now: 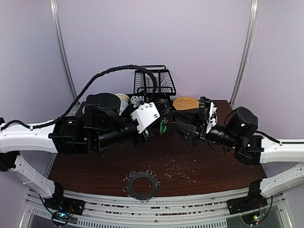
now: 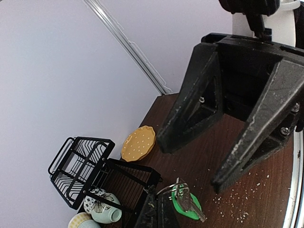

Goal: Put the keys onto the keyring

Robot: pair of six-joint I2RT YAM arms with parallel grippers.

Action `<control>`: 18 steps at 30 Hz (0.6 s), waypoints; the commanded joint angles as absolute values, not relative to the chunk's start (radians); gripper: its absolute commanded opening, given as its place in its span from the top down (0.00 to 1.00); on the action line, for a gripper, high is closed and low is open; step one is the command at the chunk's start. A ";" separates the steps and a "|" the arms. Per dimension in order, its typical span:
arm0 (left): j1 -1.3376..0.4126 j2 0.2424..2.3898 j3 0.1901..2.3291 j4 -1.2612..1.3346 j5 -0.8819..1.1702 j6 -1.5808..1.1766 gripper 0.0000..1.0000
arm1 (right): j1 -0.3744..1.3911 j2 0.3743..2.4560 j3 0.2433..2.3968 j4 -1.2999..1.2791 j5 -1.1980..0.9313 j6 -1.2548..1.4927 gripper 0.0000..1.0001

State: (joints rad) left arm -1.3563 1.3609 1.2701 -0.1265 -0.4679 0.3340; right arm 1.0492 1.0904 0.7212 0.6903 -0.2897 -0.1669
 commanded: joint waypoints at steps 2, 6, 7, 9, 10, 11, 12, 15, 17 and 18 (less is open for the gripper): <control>-1.359 1.338 1.266 -0.046 -0.468 0.325 1.00 | 1.055 1.120 0.733 0.757 -0.225 -0.136 0.63; -1.359 1.339 1.269 -0.042 -0.470 0.328 1.00 | 1.056 1.129 0.737 0.761 -0.236 -0.137 0.62; -1.359 1.340 1.269 -0.040 -0.469 0.328 1.00 | 1.057 1.134 0.740 0.759 -0.240 -0.138 0.61; -1.359 1.339 1.266 -0.034 -0.466 0.328 1.00 | 1.060 1.141 0.743 0.756 -0.238 -0.139 0.60; -1.359 1.338 1.263 -0.028 -0.466 0.327 1.00 | 1.061 1.145 0.742 0.757 -0.228 -0.141 0.60; -1.359 1.336 1.261 -0.025 -0.463 0.326 1.00 | 1.061 1.146 0.740 0.760 -0.214 -0.141 0.61; -1.359 1.332 1.256 -0.015 -0.455 0.325 1.00 | 1.062 1.147 0.737 0.766 -0.204 -0.138 0.62; -1.359 1.322 1.244 0.000 -0.429 0.318 1.00 | 1.062 1.154 0.737 0.785 -0.204 -0.129 0.69; -1.359 1.321 1.244 -0.004 -0.417 0.315 1.00 | 1.061 1.161 0.743 0.781 -0.217 -0.128 0.73; -1.359 1.321 1.244 -0.006 -0.417 0.312 1.00 | 1.062 1.164 0.746 0.776 -0.220 -0.128 0.75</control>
State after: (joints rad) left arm -1.3563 1.3460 1.2552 -0.0708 -0.4488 0.3302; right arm 1.0561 1.1545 0.7212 0.7441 -0.2268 -0.1444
